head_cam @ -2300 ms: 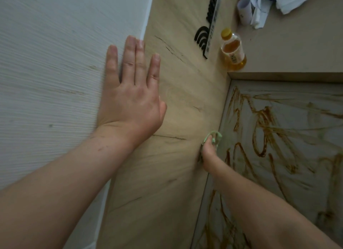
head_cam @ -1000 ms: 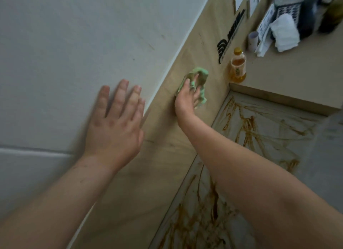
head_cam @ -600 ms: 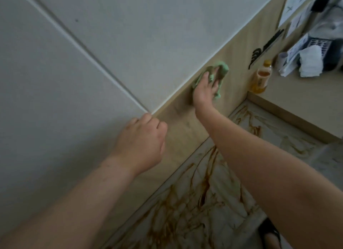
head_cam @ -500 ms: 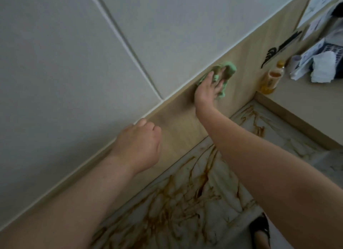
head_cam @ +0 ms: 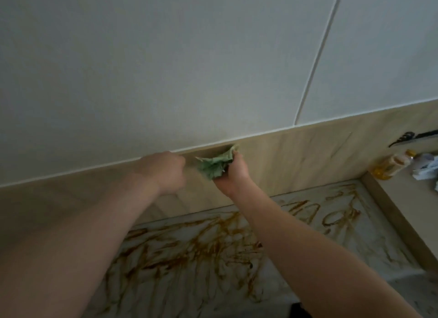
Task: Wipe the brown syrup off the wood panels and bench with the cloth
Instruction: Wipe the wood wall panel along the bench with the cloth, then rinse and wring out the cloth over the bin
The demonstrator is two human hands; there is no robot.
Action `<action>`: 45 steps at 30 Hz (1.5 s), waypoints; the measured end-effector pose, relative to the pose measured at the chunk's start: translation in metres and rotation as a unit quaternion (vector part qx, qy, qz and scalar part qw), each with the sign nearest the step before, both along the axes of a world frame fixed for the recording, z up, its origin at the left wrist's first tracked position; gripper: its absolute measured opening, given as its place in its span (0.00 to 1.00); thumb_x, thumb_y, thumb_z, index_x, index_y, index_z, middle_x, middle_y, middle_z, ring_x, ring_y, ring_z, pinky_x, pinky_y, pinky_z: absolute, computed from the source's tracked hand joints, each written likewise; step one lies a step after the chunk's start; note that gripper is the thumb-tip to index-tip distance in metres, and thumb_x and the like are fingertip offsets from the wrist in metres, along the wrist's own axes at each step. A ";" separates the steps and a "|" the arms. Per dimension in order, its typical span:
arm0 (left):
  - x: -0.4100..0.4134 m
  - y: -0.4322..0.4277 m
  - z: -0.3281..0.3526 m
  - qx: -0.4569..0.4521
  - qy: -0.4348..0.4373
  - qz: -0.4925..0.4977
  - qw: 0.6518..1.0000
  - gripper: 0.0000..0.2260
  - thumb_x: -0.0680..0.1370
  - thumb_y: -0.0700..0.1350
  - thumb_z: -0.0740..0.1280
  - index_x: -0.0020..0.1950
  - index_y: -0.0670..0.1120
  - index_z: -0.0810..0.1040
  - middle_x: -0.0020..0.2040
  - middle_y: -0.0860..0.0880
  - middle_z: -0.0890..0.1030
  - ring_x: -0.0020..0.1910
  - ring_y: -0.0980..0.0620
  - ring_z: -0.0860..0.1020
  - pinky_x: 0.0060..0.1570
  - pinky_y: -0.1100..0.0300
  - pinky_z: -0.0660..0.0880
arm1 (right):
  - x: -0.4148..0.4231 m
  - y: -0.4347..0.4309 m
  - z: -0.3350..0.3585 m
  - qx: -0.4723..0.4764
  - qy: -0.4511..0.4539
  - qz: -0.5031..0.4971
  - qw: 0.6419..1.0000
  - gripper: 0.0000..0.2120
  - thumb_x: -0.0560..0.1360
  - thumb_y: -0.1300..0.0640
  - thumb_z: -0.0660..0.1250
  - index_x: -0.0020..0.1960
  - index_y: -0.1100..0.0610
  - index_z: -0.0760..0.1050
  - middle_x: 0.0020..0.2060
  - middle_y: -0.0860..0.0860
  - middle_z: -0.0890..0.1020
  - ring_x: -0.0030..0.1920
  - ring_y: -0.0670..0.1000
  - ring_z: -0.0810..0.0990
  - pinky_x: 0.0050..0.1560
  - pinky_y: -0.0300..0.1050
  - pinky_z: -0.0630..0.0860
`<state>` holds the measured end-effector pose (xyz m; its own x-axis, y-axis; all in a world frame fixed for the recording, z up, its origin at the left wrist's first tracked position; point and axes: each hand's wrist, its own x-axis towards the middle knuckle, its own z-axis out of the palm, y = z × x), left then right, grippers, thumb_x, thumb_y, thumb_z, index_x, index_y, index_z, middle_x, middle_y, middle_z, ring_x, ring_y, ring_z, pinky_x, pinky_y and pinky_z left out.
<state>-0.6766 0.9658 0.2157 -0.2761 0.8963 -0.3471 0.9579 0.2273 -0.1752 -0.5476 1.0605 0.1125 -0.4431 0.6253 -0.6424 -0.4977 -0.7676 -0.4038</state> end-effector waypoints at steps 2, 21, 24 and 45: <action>-0.018 -0.026 0.009 0.036 -0.041 0.042 0.998 0.06 0.79 0.45 0.61 0.52 0.46 0.77 0.54 0.41 0.80 0.53 0.39 0.79 0.42 0.55 0.69 | 0.008 -0.024 0.021 0.029 0.016 0.074 0.997 0.25 0.85 0.43 0.57 0.69 0.60 0.78 0.65 0.63 0.81 0.66 0.64 0.79 0.69 0.65 0.73; 0.078 -0.144 0.026 0.405 -0.704 0.442 0.380 0.23 0.74 0.48 0.66 0.66 0.38 0.80 0.62 0.38 0.82 0.58 0.42 0.81 0.67 0.44 0.74 | 0.069 -0.089 0.150 0.217 0.058 0.435 0.872 0.27 0.81 0.47 0.58 0.69 0.64 0.78 0.64 0.64 0.81 0.66 0.64 0.80 0.69 0.62 0.75; 0.115 -0.157 0.023 0.478 -0.630 0.468 0.395 0.09 0.80 0.37 0.61 0.55 0.44 0.80 0.50 0.43 0.85 0.45 0.48 0.85 0.48 0.51 0.82 | 0.091 -0.091 0.139 0.226 0.048 0.460 0.858 0.23 0.82 0.50 0.56 0.66 0.64 0.79 0.60 0.63 0.83 0.58 0.61 0.84 0.61 0.56 0.80; 0.321 -0.486 -0.013 0.530 -0.519 0.578 0.338 0.12 0.83 0.40 0.66 0.66 0.41 0.79 0.59 0.42 0.85 0.57 0.45 0.85 0.59 0.50 0.81 | 0.179 -0.355 0.068 0.413 -0.040 0.689 0.594 0.15 0.79 0.56 0.69 0.66 0.55 0.77 0.56 0.54 0.85 0.54 0.55 0.86 0.53 0.54 0.84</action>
<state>-0.3553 0.4794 0.2028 -0.8777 0.1697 -0.4481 -0.4601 -0.0371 0.8871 -0.3681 0.7054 0.1806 -0.8889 -0.1793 -0.4216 0.4194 0.0521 -0.9063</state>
